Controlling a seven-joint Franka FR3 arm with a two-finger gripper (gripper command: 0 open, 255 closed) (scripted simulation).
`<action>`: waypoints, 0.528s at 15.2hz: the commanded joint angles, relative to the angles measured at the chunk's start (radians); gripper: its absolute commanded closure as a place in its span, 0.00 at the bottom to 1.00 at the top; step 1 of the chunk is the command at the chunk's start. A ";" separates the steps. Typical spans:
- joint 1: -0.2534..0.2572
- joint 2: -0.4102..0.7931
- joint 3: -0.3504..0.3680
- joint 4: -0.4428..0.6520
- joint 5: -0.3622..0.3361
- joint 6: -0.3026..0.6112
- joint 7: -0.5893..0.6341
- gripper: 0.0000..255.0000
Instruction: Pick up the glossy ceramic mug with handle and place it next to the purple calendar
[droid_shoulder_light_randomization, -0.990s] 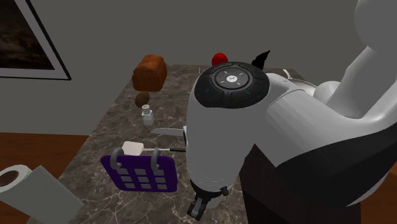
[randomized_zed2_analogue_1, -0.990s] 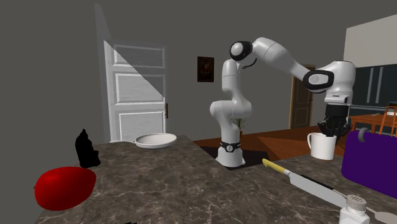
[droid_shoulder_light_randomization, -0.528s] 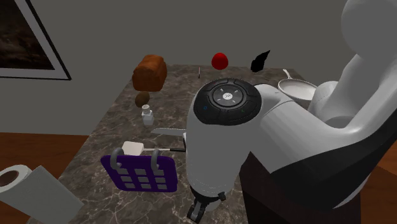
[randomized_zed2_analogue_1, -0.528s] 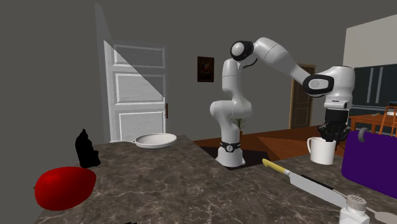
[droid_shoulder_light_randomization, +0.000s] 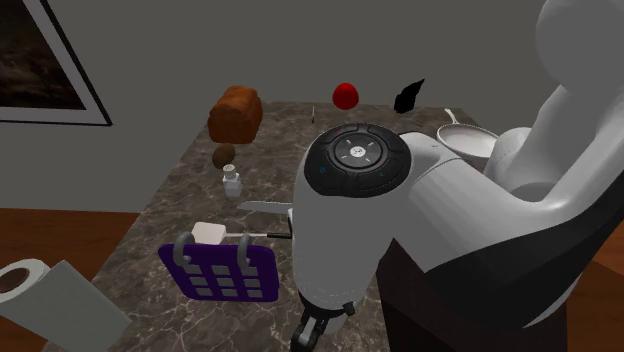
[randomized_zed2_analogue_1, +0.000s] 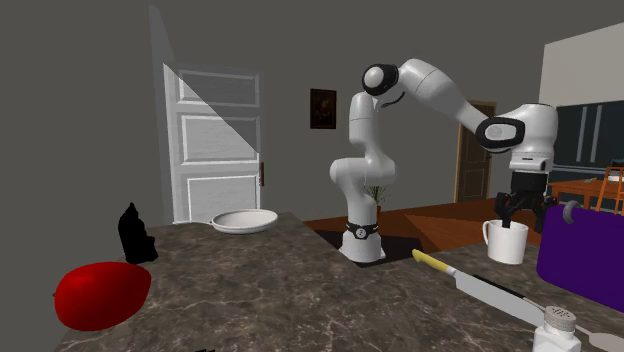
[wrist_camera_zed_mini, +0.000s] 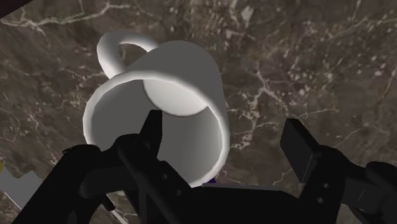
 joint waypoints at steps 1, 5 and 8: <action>0.000 0.000 0.000 0.000 0.000 0.000 0.000 0.00; 0.022 -0.080 -0.033 0.055 0.070 -0.108 -0.054 0.00; 0.028 -0.096 -0.043 0.072 0.082 -0.136 -0.064 0.00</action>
